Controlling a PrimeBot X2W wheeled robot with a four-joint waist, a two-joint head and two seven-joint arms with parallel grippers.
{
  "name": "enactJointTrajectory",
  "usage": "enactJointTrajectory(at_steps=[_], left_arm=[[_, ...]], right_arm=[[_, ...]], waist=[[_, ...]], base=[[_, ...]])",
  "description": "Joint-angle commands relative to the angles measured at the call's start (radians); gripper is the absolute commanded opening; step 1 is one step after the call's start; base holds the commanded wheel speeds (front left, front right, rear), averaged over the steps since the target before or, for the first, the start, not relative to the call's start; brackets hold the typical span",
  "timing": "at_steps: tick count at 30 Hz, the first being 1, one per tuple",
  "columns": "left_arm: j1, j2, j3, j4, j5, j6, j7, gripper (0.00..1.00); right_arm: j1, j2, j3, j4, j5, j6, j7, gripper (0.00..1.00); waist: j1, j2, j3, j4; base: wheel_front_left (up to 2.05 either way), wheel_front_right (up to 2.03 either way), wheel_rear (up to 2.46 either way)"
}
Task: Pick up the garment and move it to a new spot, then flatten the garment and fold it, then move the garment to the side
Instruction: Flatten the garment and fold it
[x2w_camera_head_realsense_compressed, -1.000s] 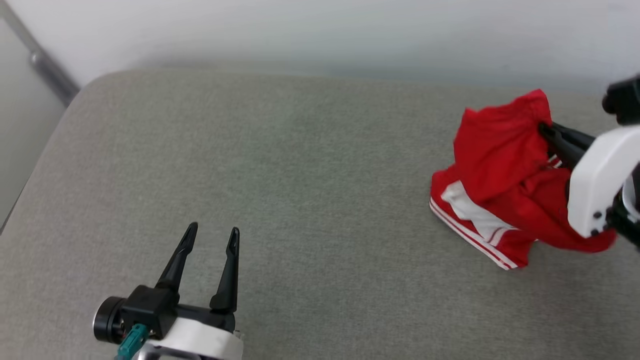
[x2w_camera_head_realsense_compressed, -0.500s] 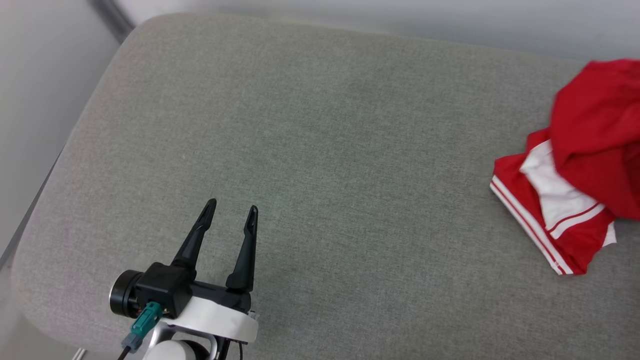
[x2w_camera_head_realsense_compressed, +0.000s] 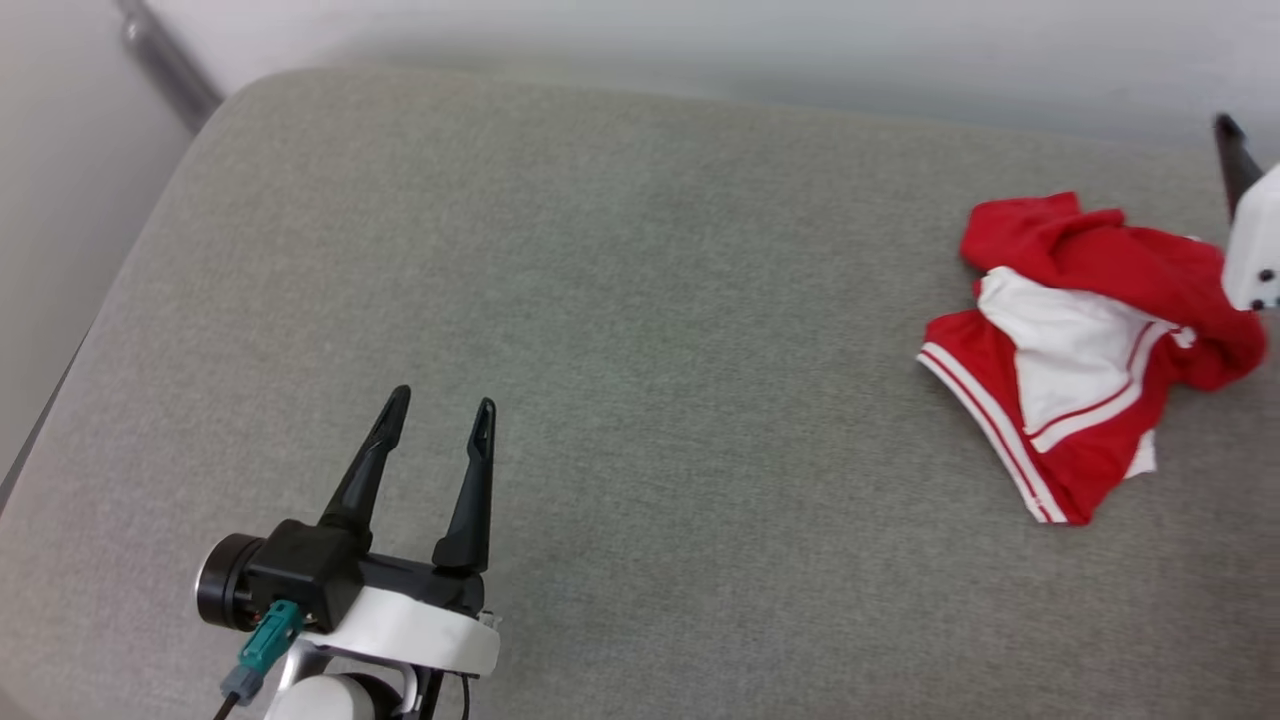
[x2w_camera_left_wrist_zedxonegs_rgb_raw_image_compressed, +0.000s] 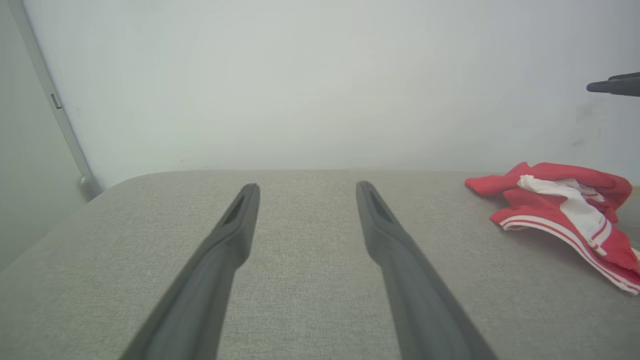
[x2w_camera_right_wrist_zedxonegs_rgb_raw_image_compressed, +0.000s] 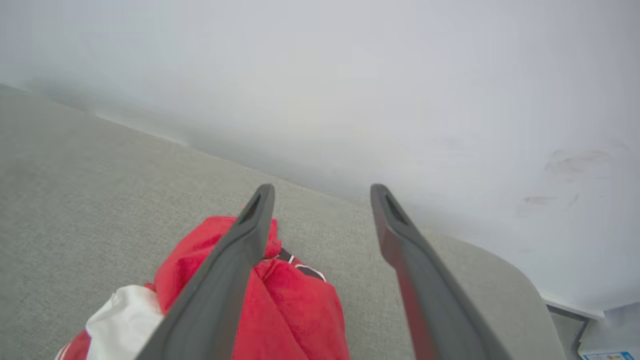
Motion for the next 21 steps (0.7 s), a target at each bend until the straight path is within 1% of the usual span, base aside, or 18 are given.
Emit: enactJointTrajectory(at_steps=[1, 5, 9, 14, 19, 21], left_arm=[[0.01, 0.003, 0.007, -0.008, -0.003, -0.001, -0.003, 1.0], [0.032, 0.002, 0.028, -0.038, -0.003, -0.001, -0.003, 1.0], [0.051, 0.002, 0.05, -0.067, -0.003, -0.001, -0.003, 1.0], [0.067, 0.001, 0.064, -0.098, -0.004, -0.001, -0.003, 1.0], [0.073, 0.008, 0.06, -0.098, -0.002, -0.001, -0.003, 1.0], [0.079, 0.01, 0.054, -0.088, -0.002, -0.001, -0.003, 1.0]], right_arm=[[-0.004, 0.015, 0.015, -0.012, 0.016, -0.001, -0.034, 1.0], [0.049, 0.035, 0.061, -0.077, 0.068, -0.001, -0.157, 1.0], [0.143, 0.066, 0.07, -0.192, 0.126, -0.001, -0.257, 1.0], [0.317, 0.119, 0.019, -0.359, 0.149, -0.001, -0.347, 1.0], [0.513, 0.205, -0.044, -0.513, 0.118, -0.001, -0.403, 1.0], [0.585, 0.247, -0.051, -0.562, 0.111, 0.0, -0.413, 1.0]], waist=[[0.0, -0.0001, -0.033, -0.033], [0.0, -0.0001, -0.078, -0.082], [0.0, -0.0001, -0.118, -0.125], [0.0, -0.0001, -0.137, -0.174], [0.0, -0.0001, -0.137, -0.209], [0.0, -0.0001, -0.133, -0.22]], base=[[0.0, 0.0, 0.0], [0.0, 0.0, 0.0], [0.0, 0.0, 0.0], [0.0, 0.0, 0.0], [0.0, 0.0, 0.0], [0.0, 0.0, 0.0]])
